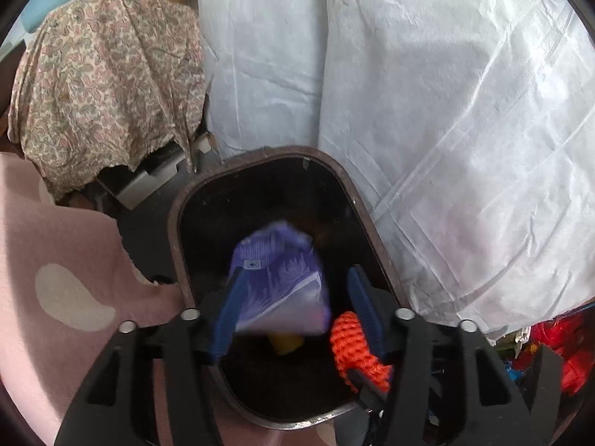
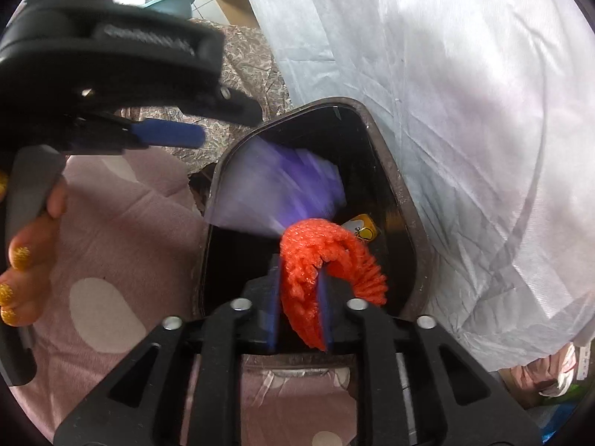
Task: Collect trash
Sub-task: 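Carry bag and net to the bin and release both tools into it, then return to the table and grasp the silver snack wrapper with the left tool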
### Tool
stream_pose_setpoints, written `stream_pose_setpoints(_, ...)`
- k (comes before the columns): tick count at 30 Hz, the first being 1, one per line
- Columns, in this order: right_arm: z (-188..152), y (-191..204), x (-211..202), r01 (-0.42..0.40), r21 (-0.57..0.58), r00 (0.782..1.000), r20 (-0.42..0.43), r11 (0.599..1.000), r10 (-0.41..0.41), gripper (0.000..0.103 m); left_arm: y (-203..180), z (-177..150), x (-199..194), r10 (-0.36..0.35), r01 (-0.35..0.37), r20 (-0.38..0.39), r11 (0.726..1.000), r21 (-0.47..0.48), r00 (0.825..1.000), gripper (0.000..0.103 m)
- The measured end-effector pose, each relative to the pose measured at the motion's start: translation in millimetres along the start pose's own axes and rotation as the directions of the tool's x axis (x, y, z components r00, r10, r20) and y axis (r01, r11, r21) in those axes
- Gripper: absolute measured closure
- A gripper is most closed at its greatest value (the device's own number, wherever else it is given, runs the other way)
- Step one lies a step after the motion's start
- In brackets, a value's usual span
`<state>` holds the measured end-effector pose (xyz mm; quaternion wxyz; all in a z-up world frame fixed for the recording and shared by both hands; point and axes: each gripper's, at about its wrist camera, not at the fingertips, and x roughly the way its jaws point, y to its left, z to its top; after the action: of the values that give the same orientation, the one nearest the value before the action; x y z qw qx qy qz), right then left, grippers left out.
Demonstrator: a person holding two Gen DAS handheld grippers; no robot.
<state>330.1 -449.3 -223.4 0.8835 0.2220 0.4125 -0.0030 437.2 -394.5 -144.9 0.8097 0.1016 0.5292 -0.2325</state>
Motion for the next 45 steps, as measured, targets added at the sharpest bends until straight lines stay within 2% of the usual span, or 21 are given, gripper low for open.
stream_pose_setpoints(2, -0.7, 0.8, 0.7, 0.016, 0.0, 1.0, 0.014, 1.0, -0.016, 0.045, 1.8, 0.3, -2.3, -0.004, 0.004, 0.005, 1.0, -0.004, 1.0, 0.043)
stream_pose_setpoints(3, -1.0, 2.1, -0.6, 0.029, -0.003, 0.999, 0.027, 1.0, -0.029, 0.042, 3.3, 0.5, -3.7, -0.007, 0.007, 0.009, 1.0, -0.009, 1.0, 0.043)
stream_pose_setpoints(6, -1.7, 4.9, -4.2, 0.035, -0.001, 0.999, 0.034, 0.999, -0.035, 0.04, 5.8, -0.4, -13.3, -0.032, 0.033, 0.031, 0.999, -0.029, 0.999, 0.038)
stream_pose_setpoints(8, -3.3, 6.8, -7.4, 0.038, -0.015, 0.999, 0.037, 0.999, -0.037, 0.033, 6.1, -1.4, -23.2, -0.032, 0.033, 0.06, 0.999, -0.024, 0.998, 0.035)
stream_pose_setpoints(12, -8.7, 16.8, -13.4, 0.095, -0.058, 0.995, 0.041, 0.994, -0.092, 0.032, 6.2, -9.2, -47.6, -0.049, 0.052, 0.119, 0.998, -0.02, 0.992, 0.028)
stream_pose_setpoints(21, -23.8, 31.4, -45.2, 0.074, -0.072, 0.996, 0.06, 0.995, -0.07, 0.027, 4.6, -46.1, -112.8, -0.076, 0.079, 0.232, 0.997, -0.005, 0.97, 0.021)
stream_pose_setpoints(30, -36.4, 72.1, -82.3, 0.083, -0.154, 0.993, 0.096, 0.985, -0.069, 0.025, 33.2, -102.1, -191.1, -0.017, 0.0, 0.398, 0.999, 0.042, 0.917, 0.012)
stream_pose_setpoints(35, -44.2, 96.6, -106.9, 0.065, -0.192, 0.99, 0.133, 0.979, -0.039, 0.02, 70.2, -140.2, -223.4, 0.062, -0.06, 0.464, 0.998, -0.019, 0.884, 0.009)
stream_pose_setpoints(40, -53.8, 124.9, -127.4, 0.042, -0.25, 0.987, 0.161, 0.967, -0.001, 0.019, 116.3, -174.2, -241.8, 0.183, -0.141, 0.466, 0.982, -0.123, 0.865, 0.008)
stream_pose_setpoints(45, -63.4, 146.4, -144.4, 0.02, -0.29, 0.985, 0.172, 0.957, 0.032, 0.017, 164.8, -204.7, -249.6, 0.265, -0.183, 0.43, 0.958, -0.222, 0.863, 0.008)
